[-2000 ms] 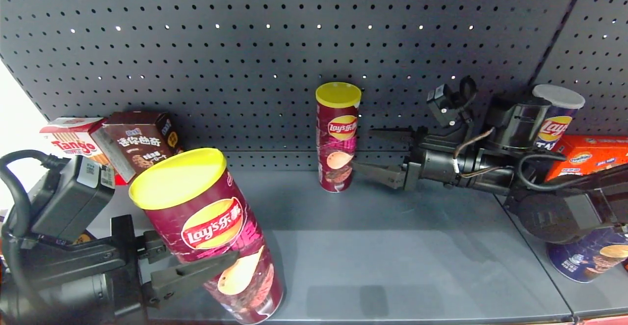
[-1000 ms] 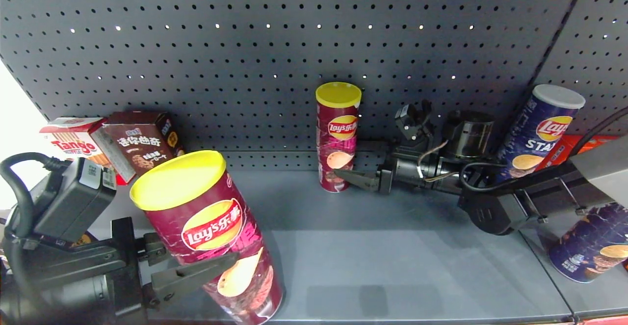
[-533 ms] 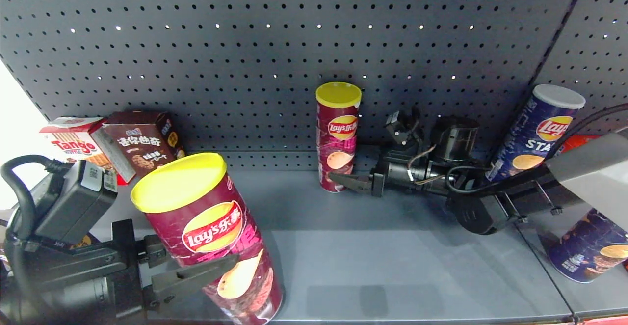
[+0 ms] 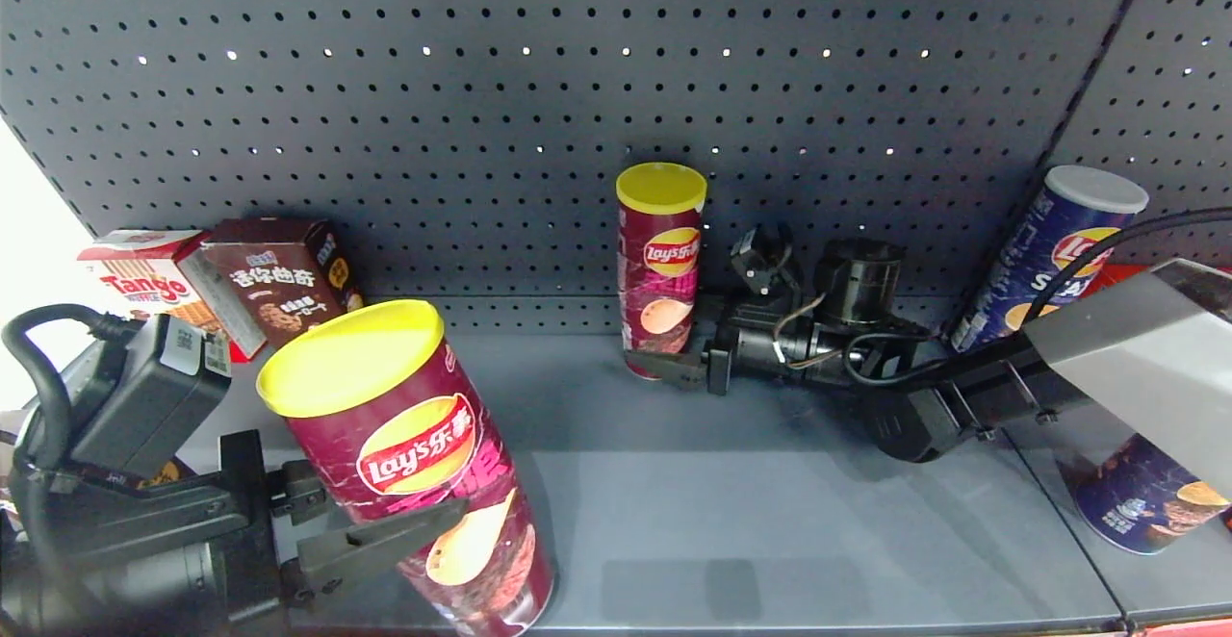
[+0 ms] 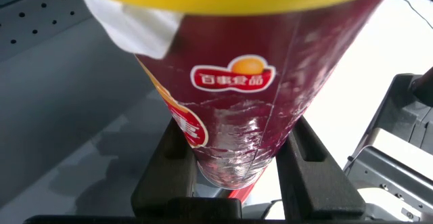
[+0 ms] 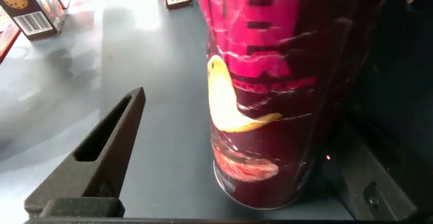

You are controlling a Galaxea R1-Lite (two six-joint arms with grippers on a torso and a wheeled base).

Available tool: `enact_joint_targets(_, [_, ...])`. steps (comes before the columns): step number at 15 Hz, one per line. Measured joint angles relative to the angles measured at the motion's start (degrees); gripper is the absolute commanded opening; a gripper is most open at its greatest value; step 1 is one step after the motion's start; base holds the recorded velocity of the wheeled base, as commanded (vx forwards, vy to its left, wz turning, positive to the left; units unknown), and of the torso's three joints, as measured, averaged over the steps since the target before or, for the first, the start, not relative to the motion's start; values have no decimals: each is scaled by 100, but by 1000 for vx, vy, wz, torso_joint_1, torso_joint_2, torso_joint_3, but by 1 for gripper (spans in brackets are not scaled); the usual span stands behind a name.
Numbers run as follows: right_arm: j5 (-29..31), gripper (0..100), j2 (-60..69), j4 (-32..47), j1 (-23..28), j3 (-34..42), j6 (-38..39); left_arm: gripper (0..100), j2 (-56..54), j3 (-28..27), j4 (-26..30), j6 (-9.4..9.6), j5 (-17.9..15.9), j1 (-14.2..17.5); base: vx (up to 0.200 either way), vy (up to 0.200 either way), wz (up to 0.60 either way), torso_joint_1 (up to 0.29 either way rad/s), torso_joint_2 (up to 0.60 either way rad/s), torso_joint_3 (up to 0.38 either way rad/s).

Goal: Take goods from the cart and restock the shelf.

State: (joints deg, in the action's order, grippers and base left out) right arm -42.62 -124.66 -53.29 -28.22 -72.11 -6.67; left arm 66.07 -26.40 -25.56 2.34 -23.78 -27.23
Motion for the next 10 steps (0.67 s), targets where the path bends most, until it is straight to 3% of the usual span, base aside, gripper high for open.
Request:
enact_joint_targets(5, [-2, 100, -139, 13, -20, -149, 2, 0, 0, 4, 2, -5, -2, 0, 0, 0, 0, 0, 0, 0])
enact_joint_targets(6, [0, 0, -163, 13, -24, -171, 0, 0, 0, 4, 4, -5, -2, 0, 0, 0, 0, 0, 0, 0])
enact_joint_targets(10, [17, 0, -262, 11, -90, -276, 10, 0, -1, 12, 9, -5, -2, -2, 0, 0, 0, 0, 0, 0])
